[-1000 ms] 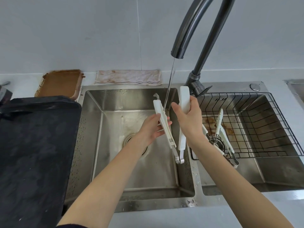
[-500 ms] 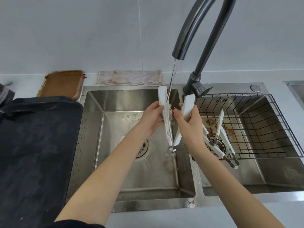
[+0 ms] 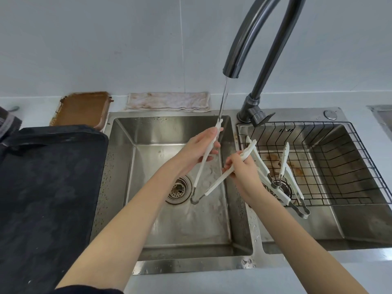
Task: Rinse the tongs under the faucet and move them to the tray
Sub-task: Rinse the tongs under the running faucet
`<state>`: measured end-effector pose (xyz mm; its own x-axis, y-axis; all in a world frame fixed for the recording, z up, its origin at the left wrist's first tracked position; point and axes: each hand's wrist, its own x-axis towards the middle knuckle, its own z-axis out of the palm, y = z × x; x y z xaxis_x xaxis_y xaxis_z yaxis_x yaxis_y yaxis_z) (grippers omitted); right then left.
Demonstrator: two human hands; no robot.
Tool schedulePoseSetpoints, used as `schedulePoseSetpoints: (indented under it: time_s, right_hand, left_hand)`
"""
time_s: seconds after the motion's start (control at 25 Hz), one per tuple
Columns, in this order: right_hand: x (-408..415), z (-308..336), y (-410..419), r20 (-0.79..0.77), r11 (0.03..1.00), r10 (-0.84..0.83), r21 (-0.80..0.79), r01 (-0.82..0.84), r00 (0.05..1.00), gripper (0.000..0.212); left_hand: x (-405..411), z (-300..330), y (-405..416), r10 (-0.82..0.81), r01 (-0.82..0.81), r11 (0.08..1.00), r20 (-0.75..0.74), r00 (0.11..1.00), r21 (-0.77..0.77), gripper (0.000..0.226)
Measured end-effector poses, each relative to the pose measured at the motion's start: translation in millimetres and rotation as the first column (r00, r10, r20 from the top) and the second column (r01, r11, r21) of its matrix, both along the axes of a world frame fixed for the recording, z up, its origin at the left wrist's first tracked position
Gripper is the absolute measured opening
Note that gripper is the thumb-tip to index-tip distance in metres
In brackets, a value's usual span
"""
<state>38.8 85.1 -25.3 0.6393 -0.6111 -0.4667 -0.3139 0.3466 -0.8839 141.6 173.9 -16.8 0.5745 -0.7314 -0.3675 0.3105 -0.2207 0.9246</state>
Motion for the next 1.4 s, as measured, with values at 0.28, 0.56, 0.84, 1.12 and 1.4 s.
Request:
schedulePoseSetpoints:
  time_s: [0.28, 0.56, 0.84, 1.12, 1.4]
  right_hand:
    - [11.1, -9.4, -5.0, 0.073, 0.926, -0.094, 0.373, 0.061, 0.993, 0.024]
    - [18.2, -13.3, -17.4, 0.01, 0.855, -0.08, 0.515, 0.064, 0.997, 0.017]
    - [24.9, -12.4, -15.4, 0.006, 0.897, -0.065, 0.439, 0.056, 0.998, 0.016]
    - [42.6, 5.4, -1.7, 0.255, 0.89, 0.074, 0.42, -0.179, 0.964, 0.025]
    - [58.6, 18.0, -1.0, 0.192, 0.958, 0.05, 0.269, -0.101, 0.98, 0.02]
  left_hand:
    - [4.6, 13.4, -17.2, -0.016, 0.017, 1.0, -0.112, 0.994, 0.008, 0.018]
    - [12.1, 17.3, -28.7, 0.035, -0.035, 0.999, -0.221, 0.975, 0.006, 0.036]
    - [16.3, -8.3, -7.6, 0.236, -0.322, 0.944, -0.545, 0.805, -0.066, 0.035]
    - [22.4, -41.8, 29.0, 0.469, -0.597, 0.801, -0.677, 0.567, 0.055, 0.028]
    - [16.8, -44.5, 24.2, 0.551, -0.654, 0.748, -0.654, 0.518, 0.111, 0.025]
